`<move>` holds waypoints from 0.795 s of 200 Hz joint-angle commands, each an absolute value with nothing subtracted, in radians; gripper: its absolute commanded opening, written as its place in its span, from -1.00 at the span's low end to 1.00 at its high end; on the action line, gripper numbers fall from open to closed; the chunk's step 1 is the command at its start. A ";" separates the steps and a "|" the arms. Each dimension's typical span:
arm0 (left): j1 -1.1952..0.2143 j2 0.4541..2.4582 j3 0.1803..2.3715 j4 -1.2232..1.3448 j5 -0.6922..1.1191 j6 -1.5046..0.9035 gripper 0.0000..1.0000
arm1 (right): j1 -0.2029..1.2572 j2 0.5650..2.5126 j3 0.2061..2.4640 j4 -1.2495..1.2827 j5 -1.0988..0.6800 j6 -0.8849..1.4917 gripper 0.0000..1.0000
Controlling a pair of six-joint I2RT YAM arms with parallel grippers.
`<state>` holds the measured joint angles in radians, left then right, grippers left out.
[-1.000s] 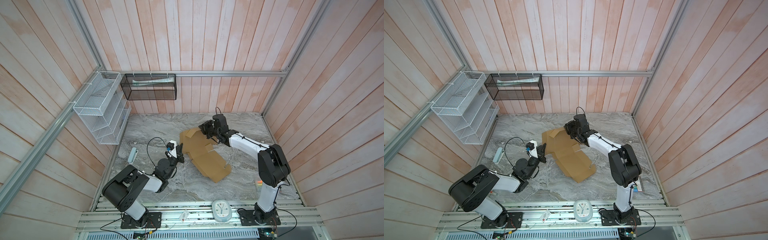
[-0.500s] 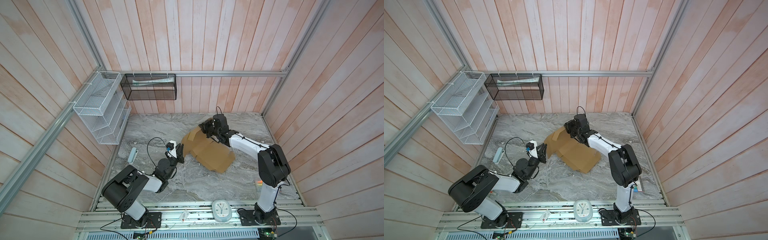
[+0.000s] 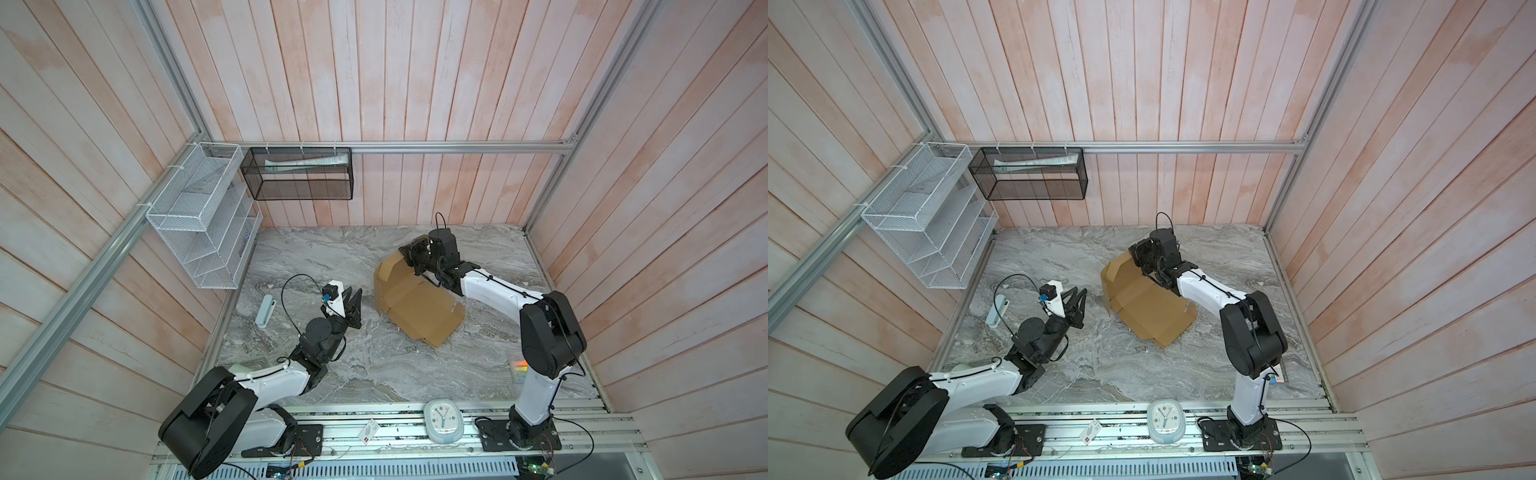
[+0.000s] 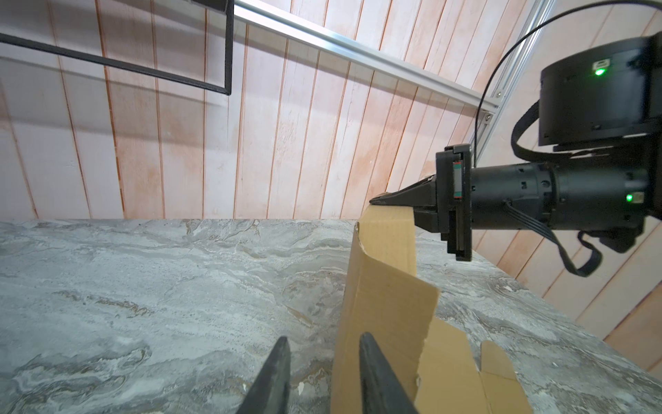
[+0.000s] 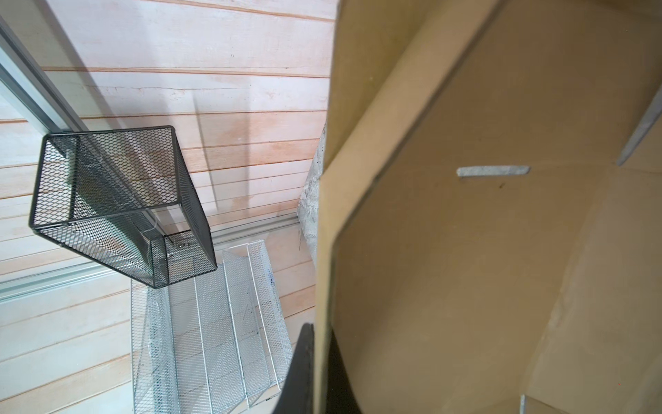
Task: Assemble paper box
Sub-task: First fold the bottom flaps of a flat cardboard box at the center of the table.
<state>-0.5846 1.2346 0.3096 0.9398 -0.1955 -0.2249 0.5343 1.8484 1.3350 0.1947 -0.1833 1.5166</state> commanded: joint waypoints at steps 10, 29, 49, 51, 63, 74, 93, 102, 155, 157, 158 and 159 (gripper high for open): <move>-0.522 1.145 0.283 0.738 -0.157 -0.298 -0.13 | 0.541 1.838 1.319 0.230 -0.181 1.485 -1.00; -0.500 1.092 0.254 0.701 -0.156 -0.304 -0.01 | 0.544 1.839 1.324 0.231 -0.190 1.481 -1.00; -0.472 1.068 0.254 0.663 -0.127 -0.299 0.13 | 0.549 1.838 1.333 0.226 -0.192 1.475 -1.00; -0.470 1.067 0.255 0.660 -0.125 -0.299 0.13 | 0.549 1.839 1.333 0.225 -0.193 1.474 -1.00; -0.451 1.073 0.264 0.648 -0.098 -0.299 0.17 | 0.554 1.841 1.341 0.220 -0.195 1.471 -1.00; -0.431 1.090 0.278 0.641 -0.060 -0.296 0.21 | 0.558 1.847 1.353 0.209 -0.203 1.464 -1.00; -0.410 1.130 0.311 0.622 0.001 -0.280 0.27 | 0.560 1.850 1.361 0.201 -0.215 1.460 -1.00; -0.405 1.152 0.328 0.609 0.032 -0.271 0.27 | 0.562 1.847 1.358 0.199 -0.211 1.460 -1.00; -0.402 1.247 0.380 0.624 0.164 -0.215 0.27 | 0.576 1.836 1.348 0.187 -0.208 1.460 -1.00; -0.402 1.250 0.383 0.622 0.170 -0.212 0.27 | 0.577 1.836 1.348 0.187 -0.209 1.460 -1.00; -0.402 1.251 0.384 0.623 0.173 -0.211 0.26 | 0.576 1.837 1.348 0.186 -0.210 1.461 -1.00; -0.402 1.252 0.386 0.621 0.175 -0.211 0.26 | 0.576 1.837 1.348 0.186 -0.211 1.461 -1.00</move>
